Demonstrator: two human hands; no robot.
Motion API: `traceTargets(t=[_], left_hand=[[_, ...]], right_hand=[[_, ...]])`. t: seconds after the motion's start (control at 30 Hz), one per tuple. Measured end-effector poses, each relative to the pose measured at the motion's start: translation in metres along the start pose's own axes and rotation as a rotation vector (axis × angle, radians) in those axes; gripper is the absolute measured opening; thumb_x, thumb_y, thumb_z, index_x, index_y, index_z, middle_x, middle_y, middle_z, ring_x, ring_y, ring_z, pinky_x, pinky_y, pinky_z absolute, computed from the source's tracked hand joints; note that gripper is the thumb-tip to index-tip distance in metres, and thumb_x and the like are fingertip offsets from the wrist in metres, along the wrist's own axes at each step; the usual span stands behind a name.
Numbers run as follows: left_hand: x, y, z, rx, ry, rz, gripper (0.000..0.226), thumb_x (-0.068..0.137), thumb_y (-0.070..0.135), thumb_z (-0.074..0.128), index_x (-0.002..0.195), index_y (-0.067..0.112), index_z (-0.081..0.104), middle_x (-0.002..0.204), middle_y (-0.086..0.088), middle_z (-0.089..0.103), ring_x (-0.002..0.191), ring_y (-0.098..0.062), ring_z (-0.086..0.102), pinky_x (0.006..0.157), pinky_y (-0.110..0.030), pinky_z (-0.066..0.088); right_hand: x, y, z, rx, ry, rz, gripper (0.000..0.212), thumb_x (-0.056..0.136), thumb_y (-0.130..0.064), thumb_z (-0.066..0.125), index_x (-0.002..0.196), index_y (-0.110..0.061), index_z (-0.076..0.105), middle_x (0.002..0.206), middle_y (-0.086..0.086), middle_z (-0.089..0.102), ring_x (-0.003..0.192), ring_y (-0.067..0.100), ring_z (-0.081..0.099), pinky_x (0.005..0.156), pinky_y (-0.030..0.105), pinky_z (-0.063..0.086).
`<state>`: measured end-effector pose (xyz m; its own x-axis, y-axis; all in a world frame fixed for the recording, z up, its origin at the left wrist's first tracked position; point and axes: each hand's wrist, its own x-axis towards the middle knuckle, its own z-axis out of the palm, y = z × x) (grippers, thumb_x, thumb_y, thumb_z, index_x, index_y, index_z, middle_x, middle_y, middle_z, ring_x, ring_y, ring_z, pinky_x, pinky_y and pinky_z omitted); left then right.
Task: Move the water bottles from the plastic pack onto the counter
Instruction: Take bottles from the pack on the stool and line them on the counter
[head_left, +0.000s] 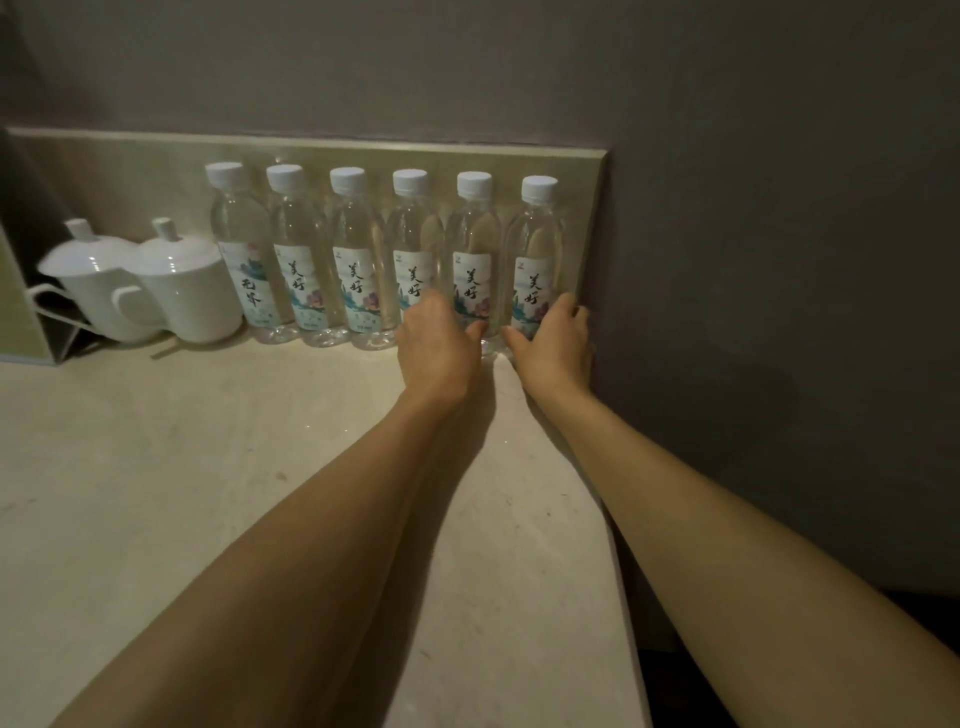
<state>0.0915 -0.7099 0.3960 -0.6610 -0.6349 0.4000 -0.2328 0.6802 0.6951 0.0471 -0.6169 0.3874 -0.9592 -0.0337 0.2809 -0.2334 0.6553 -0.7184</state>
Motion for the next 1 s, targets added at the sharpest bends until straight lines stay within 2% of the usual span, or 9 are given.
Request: traceTargets(t=[0.17, 0.27, 0.4, 0.5, 1.0], left_hand=[[-0.0001, -0.0014, 0.0021, -0.011, 0.001, 0.022, 0.028, 0.084, 0.022, 0.077, 0.100, 0.003, 0.066, 0.096, -0.017, 0.072, 0.093, -0.034, 0.068, 0.073, -0.037, 0.050], [-0.0002, -0.0025, 0.0019, -0.005, 0.003, 0.035, 0.027, 0.084, 0.022, 0.077, 0.100, 0.003, 0.066, 0.097, -0.016, 0.072, 0.094, -0.034, 0.068, 0.077, -0.041, 0.054], [0.0000, -0.0038, 0.0012, -0.008, -0.004, 0.061, 0.026, 0.085, 0.020, 0.076, 0.102, 0.003, 0.066, 0.100, -0.016, 0.072, 0.096, -0.033, 0.068, 0.079, -0.039, 0.055], [0.0007, -0.0048, 0.0005, 0.004, -0.023, 0.071, 0.028, 0.086, 0.020, 0.074, 0.107, 0.003, 0.065, 0.104, -0.016, 0.072, 0.099, -0.033, 0.068, 0.085, -0.045, 0.056], [0.0038, -0.0051, 0.0005, 0.022, -0.047, 0.043, 0.031, 0.086, 0.026, 0.076, 0.105, 0.003, 0.069, 0.102, -0.015, 0.073, 0.098, -0.032, 0.068, 0.085, -0.043, 0.056]], right_hand=[[0.0040, 0.0007, 0.0010, 0.007, -0.003, 0.003, 0.061, 0.086, -0.033, 0.069, 0.129, -0.005, 0.038, 0.133, 0.017, 0.045, 0.120, 0.042, 0.050, 0.091, 0.044, 0.043], [0.0044, 0.0015, 0.0015, 0.013, -0.005, -0.004, 0.060, 0.086, -0.033, 0.070, 0.129, -0.005, 0.038, 0.133, 0.016, 0.045, 0.119, 0.042, 0.050, 0.091, 0.044, 0.043], [0.0042, 0.0014, 0.0007, 0.013, -0.006, -0.001, 0.061, 0.086, -0.033, 0.069, 0.130, -0.005, 0.038, 0.134, 0.016, 0.045, 0.119, 0.042, 0.050, 0.092, 0.044, 0.043], [0.0042, 0.0012, 0.0002, 0.011, -0.008, 0.000, 0.062, 0.086, -0.033, 0.069, 0.131, -0.004, 0.038, 0.135, 0.016, 0.044, 0.120, 0.042, 0.050, 0.093, 0.044, 0.043], [0.0020, -0.0024, 0.0013, -0.036, -0.012, 0.004, 0.059, 0.090, -0.034, 0.065, 0.132, -0.003, 0.038, 0.136, 0.016, 0.044, 0.121, 0.041, 0.050, 0.094, 0.043, 0.043]])
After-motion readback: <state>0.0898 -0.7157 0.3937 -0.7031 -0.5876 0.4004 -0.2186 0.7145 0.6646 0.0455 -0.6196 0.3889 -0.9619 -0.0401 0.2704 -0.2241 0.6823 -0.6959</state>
